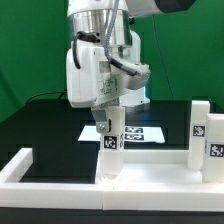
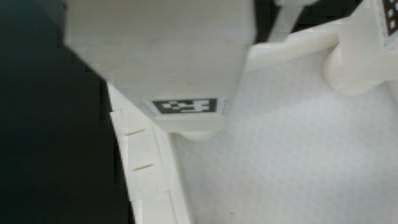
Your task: Assemble desk
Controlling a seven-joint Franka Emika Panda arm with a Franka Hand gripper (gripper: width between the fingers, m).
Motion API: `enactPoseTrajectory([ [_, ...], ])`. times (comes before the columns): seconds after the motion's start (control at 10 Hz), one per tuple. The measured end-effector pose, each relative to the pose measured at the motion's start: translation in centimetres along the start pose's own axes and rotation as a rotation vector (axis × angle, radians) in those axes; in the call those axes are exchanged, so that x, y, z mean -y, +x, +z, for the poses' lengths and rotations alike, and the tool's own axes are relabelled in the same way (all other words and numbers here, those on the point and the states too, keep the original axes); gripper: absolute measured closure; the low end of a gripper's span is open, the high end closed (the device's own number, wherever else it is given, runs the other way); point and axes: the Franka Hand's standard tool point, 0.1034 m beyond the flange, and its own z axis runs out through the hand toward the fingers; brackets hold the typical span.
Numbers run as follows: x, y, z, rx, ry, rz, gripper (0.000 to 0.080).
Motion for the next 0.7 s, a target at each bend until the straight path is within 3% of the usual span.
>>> enactPoseTrajectory([
  [0.1, 0.0, 0.0, 0.0, 0.000, 0.000, -0.021, 0.0245],
  [0.2, 0.0, -0.1, 0.0, 0.000, -0.001, -0.058, 0.0245],
  [0.3, -0.3, -0.7, -0.3, 0.012, -0.041, -0.187, 0.0179],
  [0.4, -0.1, -1.4, -0.7, 0.029, -0.051, -0.319, 0.0159],
  [0.7, -0.1, -1.4, -0.6, 0.035, -0.048, -0.532, 0.0151],
])
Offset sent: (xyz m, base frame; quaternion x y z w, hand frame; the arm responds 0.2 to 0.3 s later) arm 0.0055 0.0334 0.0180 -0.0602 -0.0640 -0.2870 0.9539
